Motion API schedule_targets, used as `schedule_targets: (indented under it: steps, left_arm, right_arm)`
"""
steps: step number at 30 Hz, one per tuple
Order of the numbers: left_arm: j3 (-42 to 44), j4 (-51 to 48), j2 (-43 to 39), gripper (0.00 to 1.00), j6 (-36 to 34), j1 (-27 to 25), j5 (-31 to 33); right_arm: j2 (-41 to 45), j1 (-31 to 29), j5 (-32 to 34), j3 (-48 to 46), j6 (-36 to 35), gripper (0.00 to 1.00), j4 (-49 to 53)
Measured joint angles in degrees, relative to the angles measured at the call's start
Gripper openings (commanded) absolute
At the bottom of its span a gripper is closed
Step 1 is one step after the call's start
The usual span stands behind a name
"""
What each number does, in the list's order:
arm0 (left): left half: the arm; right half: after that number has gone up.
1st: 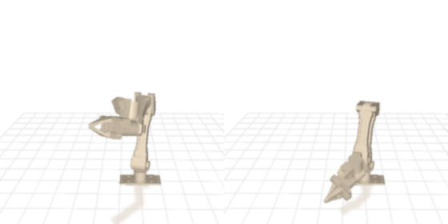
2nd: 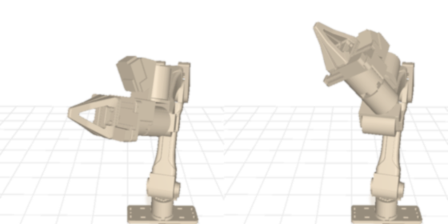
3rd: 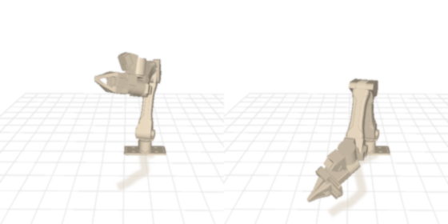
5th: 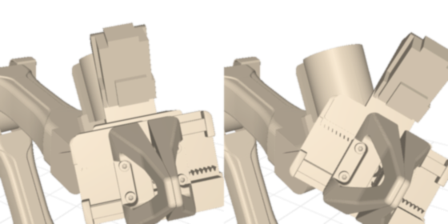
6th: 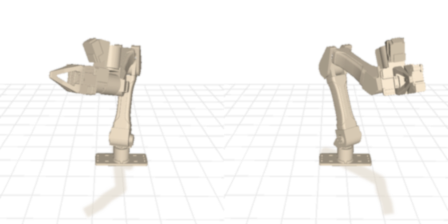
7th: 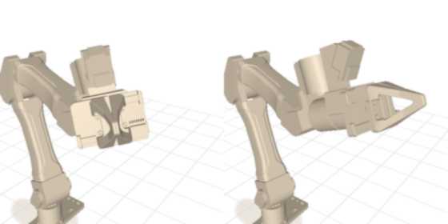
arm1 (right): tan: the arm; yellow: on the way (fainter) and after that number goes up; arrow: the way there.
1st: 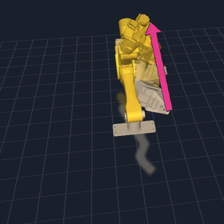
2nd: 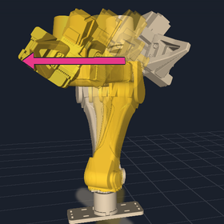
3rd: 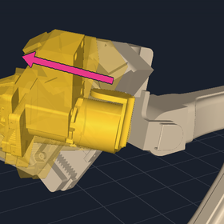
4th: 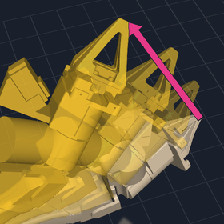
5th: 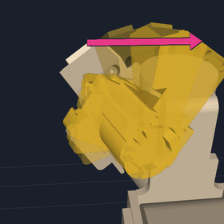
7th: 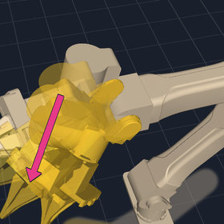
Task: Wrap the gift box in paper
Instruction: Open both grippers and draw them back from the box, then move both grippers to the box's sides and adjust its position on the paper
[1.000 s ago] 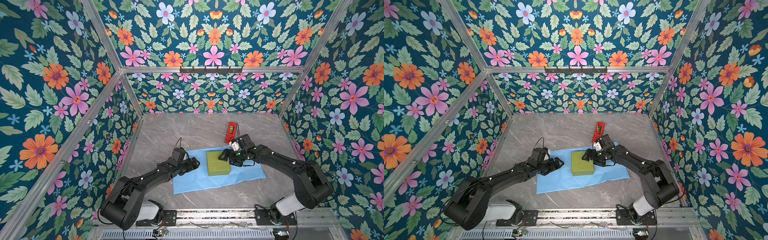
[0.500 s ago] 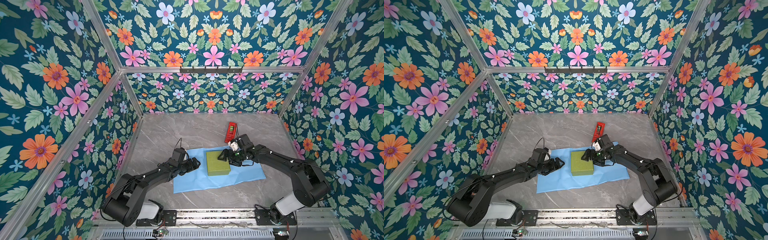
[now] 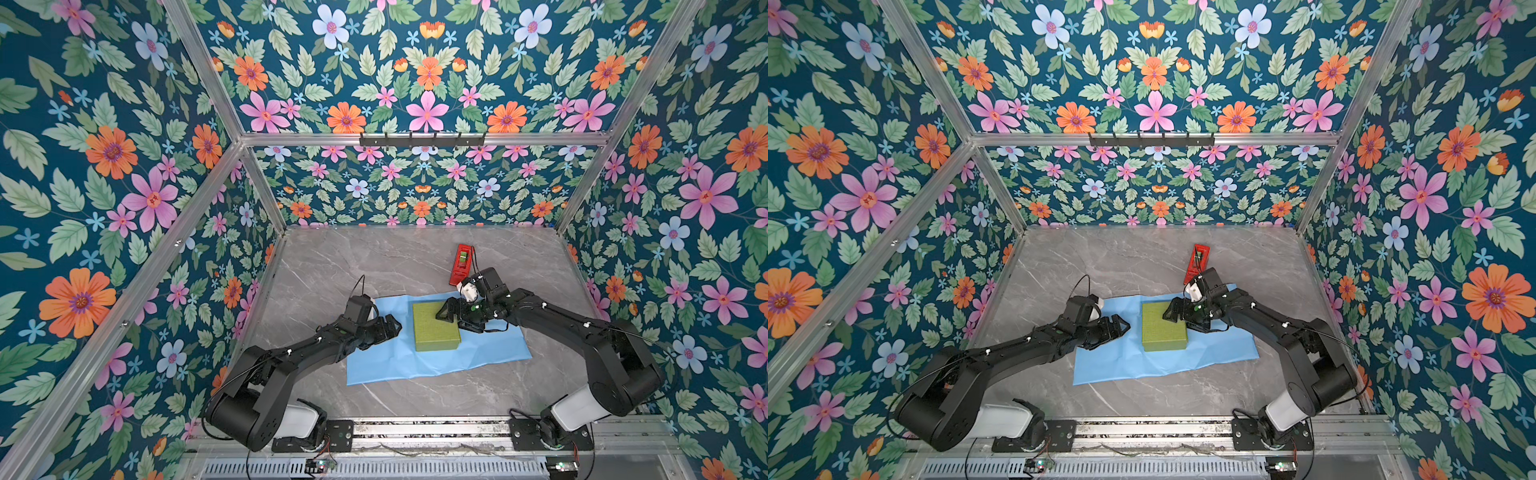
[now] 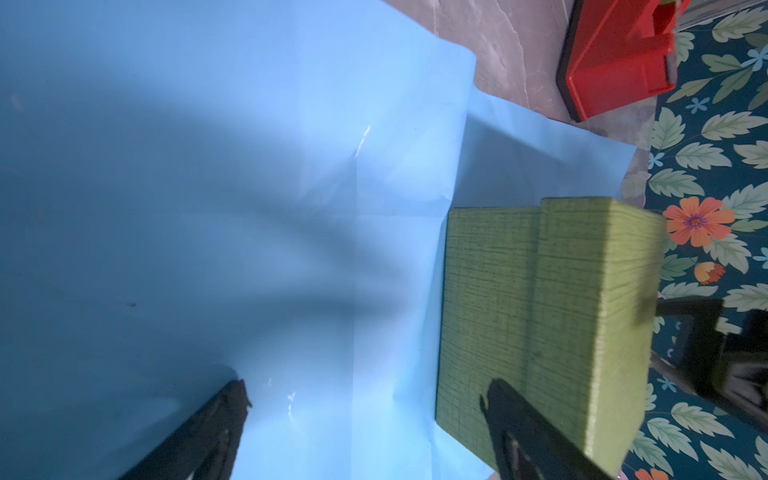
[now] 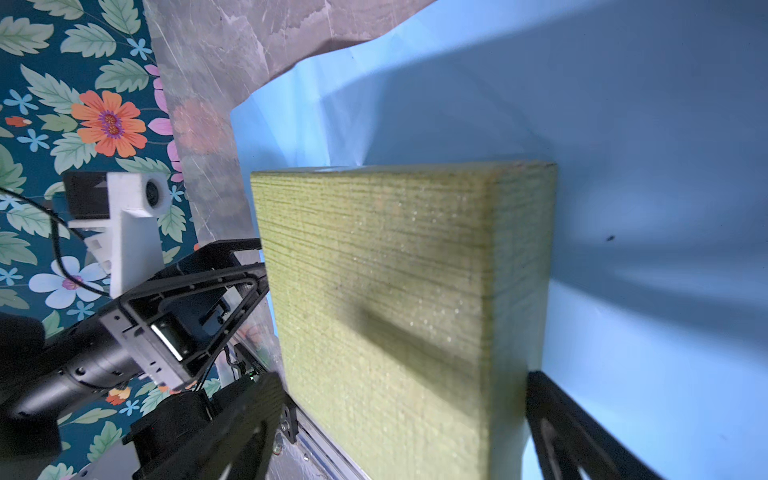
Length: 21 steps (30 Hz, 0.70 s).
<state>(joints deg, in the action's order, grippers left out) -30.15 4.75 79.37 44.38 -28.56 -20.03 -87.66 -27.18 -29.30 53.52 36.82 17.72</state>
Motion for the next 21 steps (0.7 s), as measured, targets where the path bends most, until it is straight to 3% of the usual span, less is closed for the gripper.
schedule_targets:
  steps: [8, 15, 21]
  left_arm:
    - [-0.8, 0.4, 1.4, 0.93, -2.8, 2.4, 0.2]
    - [-0.8, 0.5, 1.5, 0.93, -5.7, 5.3, 0.6]
    - [-0.7, -2.7, -1.9, 0.93, -5.2, 5.4, 0.3]
  right_arm:
    - [9.5, 7.0, 2.4, -1.5, -3.7, 0.96, 6.7]
    - [16.6, 17.0, 5.5, -6.1, -6.9, 0.96, 13.2]
    - [21.5, 23.6, 7.3, -12.4, -7.6, 0.9, 16.7]
